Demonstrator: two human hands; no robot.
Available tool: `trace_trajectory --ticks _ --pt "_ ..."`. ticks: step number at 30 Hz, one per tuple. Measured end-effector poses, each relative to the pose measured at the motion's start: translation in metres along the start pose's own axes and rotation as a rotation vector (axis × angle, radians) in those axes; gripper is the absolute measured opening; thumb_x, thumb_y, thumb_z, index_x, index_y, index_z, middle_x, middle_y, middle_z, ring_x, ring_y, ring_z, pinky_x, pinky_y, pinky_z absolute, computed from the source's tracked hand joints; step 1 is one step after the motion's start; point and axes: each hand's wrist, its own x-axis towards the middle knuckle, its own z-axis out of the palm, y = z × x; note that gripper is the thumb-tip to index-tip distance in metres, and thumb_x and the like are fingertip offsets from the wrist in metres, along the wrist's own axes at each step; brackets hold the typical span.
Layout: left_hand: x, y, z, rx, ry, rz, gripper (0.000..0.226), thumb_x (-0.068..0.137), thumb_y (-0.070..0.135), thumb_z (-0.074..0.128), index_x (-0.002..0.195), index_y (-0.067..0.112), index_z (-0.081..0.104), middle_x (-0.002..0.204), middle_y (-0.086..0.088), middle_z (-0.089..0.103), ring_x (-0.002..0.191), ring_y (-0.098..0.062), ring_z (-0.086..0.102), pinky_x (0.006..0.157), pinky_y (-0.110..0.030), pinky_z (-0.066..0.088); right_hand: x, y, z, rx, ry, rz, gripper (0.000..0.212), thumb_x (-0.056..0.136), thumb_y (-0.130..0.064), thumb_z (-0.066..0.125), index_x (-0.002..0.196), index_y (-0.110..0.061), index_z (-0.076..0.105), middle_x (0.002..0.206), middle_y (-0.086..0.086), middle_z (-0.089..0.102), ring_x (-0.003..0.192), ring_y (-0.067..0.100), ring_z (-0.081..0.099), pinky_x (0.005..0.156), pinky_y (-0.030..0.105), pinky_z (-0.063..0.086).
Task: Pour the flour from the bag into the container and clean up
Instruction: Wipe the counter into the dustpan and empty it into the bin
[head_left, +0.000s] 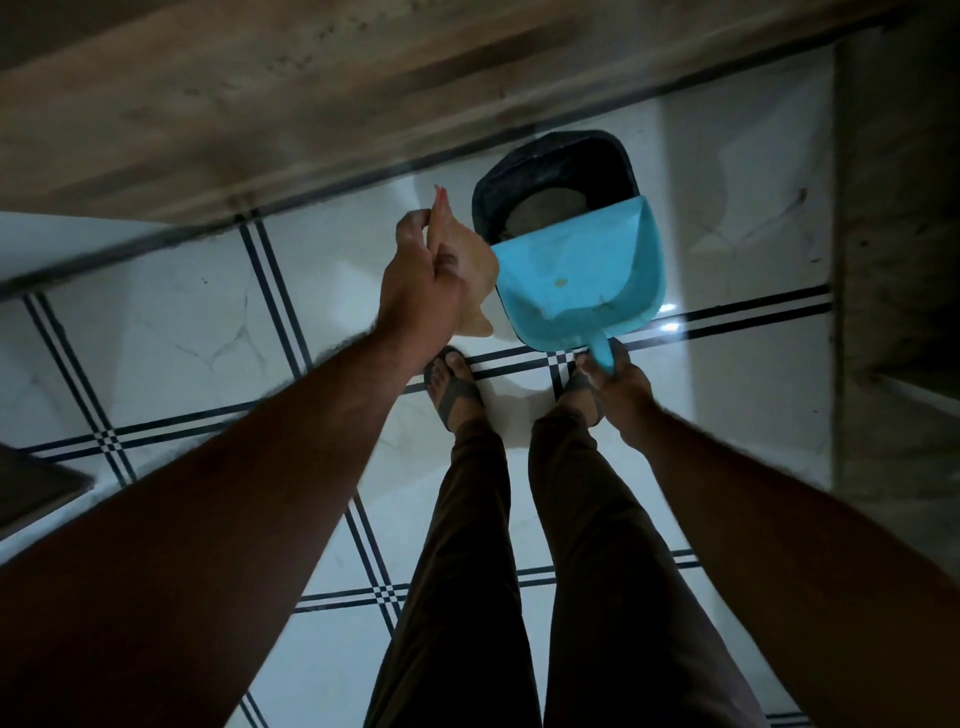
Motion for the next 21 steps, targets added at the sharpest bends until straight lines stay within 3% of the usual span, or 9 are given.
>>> trace_trajectory --ticks 3,6,9,11,13,16,18,19,21 --pt "0.014 -0.002 0.013 -0.046 0.003 0.001 0.05 0.11 0.024 0.05 0.158 0.02 0.038 0.12 0.0 0.067 0.11 -0.022 0.071 0.085 -0.025 0.054 -0.002 -0.017 0.001 -0.01 -0.108 0.013 0.032 0.104 -0.038 0.067 0.134 -0.032 0.058 0.151 0.018 0.052 0.138 0.036 0.052 0.107 0.043 0.044" --pt "0.017 0.001 0.019 -0.044 -0.019 0.028 0.048 0.108 0.022 0.049 0.155 0.022 0.041 0.117 0.0 0.068 0.107 -0.023 0.073 0.093 -0.037 0.06 0.01 -0.011 0.005 -0.074 -0.182 0.13 0.073 0.103 -0.034 0.072 0.163 -0.016 0.035 0.151 0.009 0.042 0.147 0.031 0.041 0.118 0.046 0.036" --pt "0.013 0.01 0.018 -0.033 -0.026 0.012 0.042 0.11 0.025 0.047 0.151 0.022 0.043 0.116 0.001 0.069 0.1 -0.02 0.072 0.089 -0.033 0.06 0.096 0.081 0.014 -0.15 -0.118 0.112 0.123 0.045 -0.079 0.096 0.147 -0.036 0.044 0.136 -0.002 0.058 0.133 0.035 0.063 0.111 0.055 0.054" --pt "0.006 0.02 0.013 -0.015 -0.026 -0.017 0.039 0.109 0.026 0.05 0.147 0.02 0.046 0.113 0.001 0.069 0.1 -0.022 0.073 0.085 -0.029 0.06 0.094 0.077 0.01 -0.233 -0.06 0.141 0.115 0.036 -0.076 0.096 0.134 -0.034 0.053 0.12 0.0 0.068 0.115 0.033 0.071 0.096 0.05 0.064" --pt "-0.007 0.035 0.003 -0.032 -0.061 -0.031 0.039 0.106 0.024 0.055 0.145 0.02 0.048 0.117 0.0 0.069 0.104 -0.024 0.074 0.089 -0.037 0.063 0.002 -0.016 -0.012 -0.396 0.047 0.153 0.085 0.063 -0.066 0.088 0.133 -0.028 0.058 0.123 0.005 0.065 0.115 0.032 0.067 0.099 0.048 0.061" --pt "-0.04 0.07 -0.02 -0.11 -0.136 -0.116 0.038 0.103 0.014 0.053 0.141 0.018 0.051 0.128 -0.008 0.069 0.11 -0.028 0.072 0.097 -0.047 0.062 -0.072 -0.092 -0.034 -0.031 0.211 0.077 0.055 0.091 -0.051 0.076 0.129 -0.012 0.064 0.124 0.009 0.068 0.114 0.03 0.068 0.099 0.043 0.057" --pt "-0.07 0.104 -0.036 -0.222 -0.209 -0.133 0.03 0.1 0.012 0.053 0.129 0.013 0.063 0.115 -0.013 0.077 0.101 -0.032 0.076 0.092 -0.043 0.063 -0.112 -0.135 -0.049 0.432 0.056 -0.007 0.036 0.102 -0.044 0.069 0.114 -0.01 0.072 0.108 0.006 0.073 0.099 0.024 0.07 0.093 0.04 0.057" --pt "-0.085 0.122 -0.043 -0.304 -0.266 -0.116 0.024 0.1 0.011 0.053 0.119 0.009 0.068 0.098 -0.013 0.08 0.086 -0.031 0.077 0.081 -0.037 0.062 -0.133 -0.154 -0.058 0.62 -0.047 -0.022 0.04 0.105 -0.048 0.063 0.112 -0.01 0.073 0.106 0.007 0.073 0.098 0.022 0.07 0.092 0.038 0.055" --pt "-0.122 0.165 -0.059 -0.451 -0.392 -0.068 0.02 0.095 -0.002 0.052 0.1 0.008 0.069 0.068 -0.002 0.072 0.054 -0.016 0.066 0.054 -0.023 0.05 -0.189 -0.193 -0.085 0.839 -0.206 -0.007 0.073 0.101 -0.07 0.048 0.132 -0.008 0.07 0.126 0.013 0.073 0.116 0.026 0.07 0.103 0.037 0.052"
